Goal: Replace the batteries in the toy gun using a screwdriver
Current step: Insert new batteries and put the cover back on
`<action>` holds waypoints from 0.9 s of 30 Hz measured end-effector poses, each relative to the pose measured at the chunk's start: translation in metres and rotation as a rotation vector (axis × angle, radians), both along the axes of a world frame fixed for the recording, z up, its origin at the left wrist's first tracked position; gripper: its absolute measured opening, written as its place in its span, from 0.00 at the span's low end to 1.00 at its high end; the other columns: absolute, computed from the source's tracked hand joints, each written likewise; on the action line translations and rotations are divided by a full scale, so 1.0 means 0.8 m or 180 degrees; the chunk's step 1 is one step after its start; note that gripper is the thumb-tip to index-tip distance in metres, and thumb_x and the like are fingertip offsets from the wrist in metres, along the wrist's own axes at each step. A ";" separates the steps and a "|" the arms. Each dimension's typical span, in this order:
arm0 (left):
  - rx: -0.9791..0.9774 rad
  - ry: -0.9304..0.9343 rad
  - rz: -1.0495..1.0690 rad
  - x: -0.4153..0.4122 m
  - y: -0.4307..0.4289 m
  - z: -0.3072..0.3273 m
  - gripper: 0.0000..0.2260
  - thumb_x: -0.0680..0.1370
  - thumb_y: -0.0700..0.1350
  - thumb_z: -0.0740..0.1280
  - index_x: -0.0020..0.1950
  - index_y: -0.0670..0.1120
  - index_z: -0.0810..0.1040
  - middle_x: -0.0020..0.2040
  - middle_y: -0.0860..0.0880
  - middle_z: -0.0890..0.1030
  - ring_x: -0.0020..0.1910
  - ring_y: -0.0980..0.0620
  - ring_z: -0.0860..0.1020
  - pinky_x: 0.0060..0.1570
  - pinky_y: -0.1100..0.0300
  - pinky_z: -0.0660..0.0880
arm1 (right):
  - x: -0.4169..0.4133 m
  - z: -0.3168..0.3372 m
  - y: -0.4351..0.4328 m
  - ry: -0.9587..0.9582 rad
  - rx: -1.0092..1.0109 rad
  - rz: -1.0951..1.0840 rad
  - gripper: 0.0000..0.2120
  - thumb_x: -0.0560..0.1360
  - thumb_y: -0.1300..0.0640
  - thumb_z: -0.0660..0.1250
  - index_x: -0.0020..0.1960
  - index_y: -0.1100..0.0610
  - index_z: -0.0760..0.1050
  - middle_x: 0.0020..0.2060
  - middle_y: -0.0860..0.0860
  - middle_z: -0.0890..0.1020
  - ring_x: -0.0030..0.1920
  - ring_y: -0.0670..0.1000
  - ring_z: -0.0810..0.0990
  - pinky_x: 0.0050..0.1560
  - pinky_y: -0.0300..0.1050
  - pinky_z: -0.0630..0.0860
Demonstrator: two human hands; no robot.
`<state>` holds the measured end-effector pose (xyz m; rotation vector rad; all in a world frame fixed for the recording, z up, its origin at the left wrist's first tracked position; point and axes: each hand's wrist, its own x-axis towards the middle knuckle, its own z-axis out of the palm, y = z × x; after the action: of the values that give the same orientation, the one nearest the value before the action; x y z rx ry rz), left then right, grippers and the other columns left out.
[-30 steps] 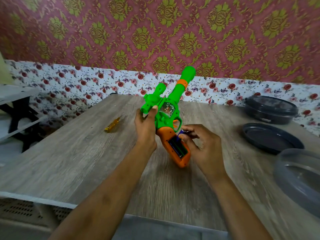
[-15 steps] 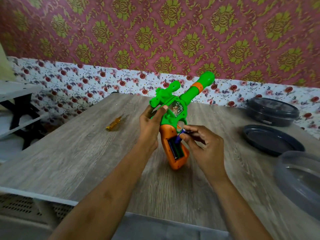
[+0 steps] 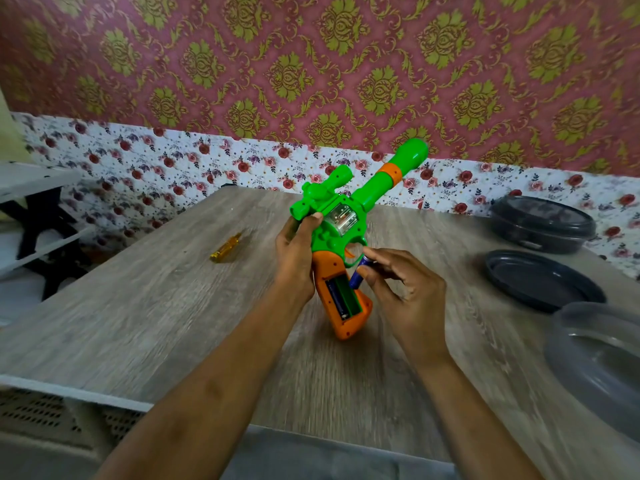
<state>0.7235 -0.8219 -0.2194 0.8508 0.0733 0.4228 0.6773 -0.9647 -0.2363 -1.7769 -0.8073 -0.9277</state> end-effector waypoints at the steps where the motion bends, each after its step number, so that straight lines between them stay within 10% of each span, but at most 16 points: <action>1: 0.0034 -0.0009 0.0018 0.000 0.000 0.000 0.05 0.76 0.37 0.66 0.48 0.45 0.80 0.39 0.49 0.84 0.37 0.51 0.82 0.35 0.60 0.80 | 0.000 -0.001 0.000 -0.0048 -0.0048 -0.0044 0.11 0.71 0.64 0.70 0.54 0.60 0.80 0.46 0.49 0.81 0.48 0.40 0.80 0.49 0.30 0.75; 9: 0.0324 -0.0296 0.0021 -0.002 -0.004 -0.001 0.07 0.77 0.37 0.64 0.54 0.41 0.79 0.48 0.43 0.83 0.46 0.47 0.82 0.43 0.57 0.80 | 0.007 -0.014 0.012 -0.0303 -0.0871 -0.0283 0.11 0.72 0.61 0.69 0.54 0.61 0.80 0.48 0.54 0.83 0.48 0.48 0.82 0.50 0.41 0.78; 19: -0.0173 0.0096 0.0158 0.000 0.001 0.002 0.05 0.76 0.36 0.66 0.43 0.44 0.79 0.30 0.52 0.82 0.29 0.55 0.80 0.27 0.64 0.76 | 0.004 -0.026 0.011 -0.0023 -0.1520 -0.0551 0.19 0.73 0.55 0.59 0.59 0.59 0.77 0.52 0.54 0.79 0.51 0.53 0.79 0.50 0.44 0.76; 27: -0.0391 0.0354 0.0207 -0.001 0.009 -0.002 0.03 0.76 0.37 0.67 0.44 0.45 0.78 0.36 0.49 0.81 0.33 0.52 0.79 0.27 0.63 0.76 | -0.002 -0.028 0.012 -0.0148 -0.1874 -0.0605 0.17 0.74 0.54 0.57 0.54 0.59 0.80 0.55 0.53 0.79 0.53 0.51 0.79 0.51 0.45 0.76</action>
<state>0.7229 -0.8148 -0.2206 0.7518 0.2281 0.4274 0.6753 -0.9555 -0.2584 -2.3801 -1.0269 -0.9130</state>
